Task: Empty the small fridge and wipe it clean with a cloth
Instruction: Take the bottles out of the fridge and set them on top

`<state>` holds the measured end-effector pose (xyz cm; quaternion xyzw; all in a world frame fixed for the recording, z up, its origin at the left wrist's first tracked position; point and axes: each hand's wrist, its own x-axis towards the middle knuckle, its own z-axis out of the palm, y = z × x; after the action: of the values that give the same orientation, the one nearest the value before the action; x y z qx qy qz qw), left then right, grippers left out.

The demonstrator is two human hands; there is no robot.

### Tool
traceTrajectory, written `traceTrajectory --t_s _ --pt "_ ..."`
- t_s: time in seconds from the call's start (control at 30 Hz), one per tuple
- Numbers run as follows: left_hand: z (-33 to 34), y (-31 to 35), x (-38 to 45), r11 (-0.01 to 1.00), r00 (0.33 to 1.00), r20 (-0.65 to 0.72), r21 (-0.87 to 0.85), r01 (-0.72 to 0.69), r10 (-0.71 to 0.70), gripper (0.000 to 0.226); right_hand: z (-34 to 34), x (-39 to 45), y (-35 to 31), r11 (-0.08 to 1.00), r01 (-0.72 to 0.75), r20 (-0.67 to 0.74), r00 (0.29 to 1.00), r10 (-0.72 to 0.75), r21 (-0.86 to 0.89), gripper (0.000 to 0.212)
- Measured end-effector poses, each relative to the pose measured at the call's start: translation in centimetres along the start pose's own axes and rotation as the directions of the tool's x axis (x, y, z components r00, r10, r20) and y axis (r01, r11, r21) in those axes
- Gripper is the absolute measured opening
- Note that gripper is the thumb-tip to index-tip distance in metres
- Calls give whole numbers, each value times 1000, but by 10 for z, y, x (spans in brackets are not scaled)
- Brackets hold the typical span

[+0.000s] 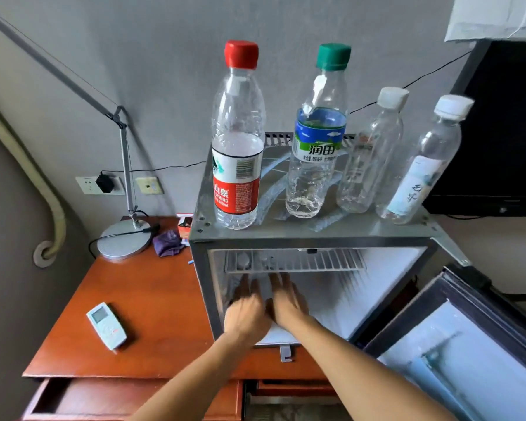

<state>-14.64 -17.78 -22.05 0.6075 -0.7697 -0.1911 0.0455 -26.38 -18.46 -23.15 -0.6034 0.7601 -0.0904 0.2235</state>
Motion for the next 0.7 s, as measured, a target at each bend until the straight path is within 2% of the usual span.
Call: traceTrajectory --t_s 0.07,0.13,0.2,0.33,0.37,0.43,0.53,0.6,0.63,0.7 --pt "7 0 29 995 996 9 -34 89 -89 79 2 25 -6 999 -31 16 999 31 36 53" --pt "19 -6 55 991 990 -94 -94 96 -104 62 2 46 -7 999 45 -20 999 -45 -12 35" --pt "24 -14 72 988 968 -225 -135 79 -108 45 4 58 -11 996 73 -55 996 -70 42 28" --pt "25 -9 85 968 944 -306 -245 47 -124 40 3 64 -16 981 -26 -181 981 62 193 10" --pt "26 -8 83 973 952 -291 -229 23 -91 39 4 64 -16 973 -48 -215 972 97 226 10" --pt "29 -7 80 985 958 -267 -157 66 -106 32 5 61 -17 968 -38 -179 980 84 248 8" --pt "35 -5 61 996 975 -207 -69 62 -75 30 10 61 -11 994 13 -200 980 10 112 11" --pt "38 -2 41 985 979 -157 -134 107 -128 28 11 66 -10 995 52 -194 980 -35 81 17" --pt "38 -5 31 979 973 -188 -176 103 -136 29 13 71 -12 995 55 -170 985 -41 79 23" --pt "39 -12 4 965 980 -168 -254 66 -111 24 14 78 -13 997 66 -141 988 -58 50 33"
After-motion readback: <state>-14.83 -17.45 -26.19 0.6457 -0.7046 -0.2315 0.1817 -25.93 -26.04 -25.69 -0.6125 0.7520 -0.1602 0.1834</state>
